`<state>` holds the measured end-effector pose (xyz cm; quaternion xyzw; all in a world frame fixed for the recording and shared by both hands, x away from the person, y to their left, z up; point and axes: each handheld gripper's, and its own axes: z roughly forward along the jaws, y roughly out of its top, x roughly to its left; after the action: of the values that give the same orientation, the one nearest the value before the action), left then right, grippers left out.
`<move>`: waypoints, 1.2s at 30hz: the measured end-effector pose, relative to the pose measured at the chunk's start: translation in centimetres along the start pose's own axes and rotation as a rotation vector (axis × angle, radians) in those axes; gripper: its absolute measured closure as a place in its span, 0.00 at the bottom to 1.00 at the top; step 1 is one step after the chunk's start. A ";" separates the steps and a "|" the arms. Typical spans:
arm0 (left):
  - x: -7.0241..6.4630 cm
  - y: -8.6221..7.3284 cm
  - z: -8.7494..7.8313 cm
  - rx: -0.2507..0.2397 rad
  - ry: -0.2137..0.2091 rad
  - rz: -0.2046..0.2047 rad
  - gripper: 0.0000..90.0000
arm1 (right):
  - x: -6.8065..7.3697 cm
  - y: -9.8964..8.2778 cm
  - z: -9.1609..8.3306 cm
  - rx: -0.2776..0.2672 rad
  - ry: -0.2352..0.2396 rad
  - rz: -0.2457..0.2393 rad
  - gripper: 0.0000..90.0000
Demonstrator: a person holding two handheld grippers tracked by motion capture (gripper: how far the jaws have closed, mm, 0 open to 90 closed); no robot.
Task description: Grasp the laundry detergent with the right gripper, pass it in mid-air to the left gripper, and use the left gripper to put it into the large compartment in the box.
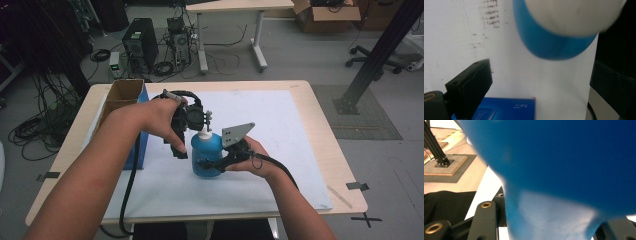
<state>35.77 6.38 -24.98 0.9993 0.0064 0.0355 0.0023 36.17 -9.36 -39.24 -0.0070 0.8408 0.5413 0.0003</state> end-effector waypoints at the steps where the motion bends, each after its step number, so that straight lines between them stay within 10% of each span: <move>1: -0.1 0.1 0.0 -0.001 0.004 -0.002 0.05 | 0.0 0.1 0.2 -0.001 0.001 -0.003 0.51; 36: -0.9 0.9 0.3 0.031 0.026 0.004 0.06 | 0.0 1.8 3.1 -0.008 0.007 -0.020 0.50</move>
<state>34.92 5.51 -25.34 0.9987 0.0050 0.0483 -0.0132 36.14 -5.79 -38.92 -0.0175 0.8385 0.5447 0.0026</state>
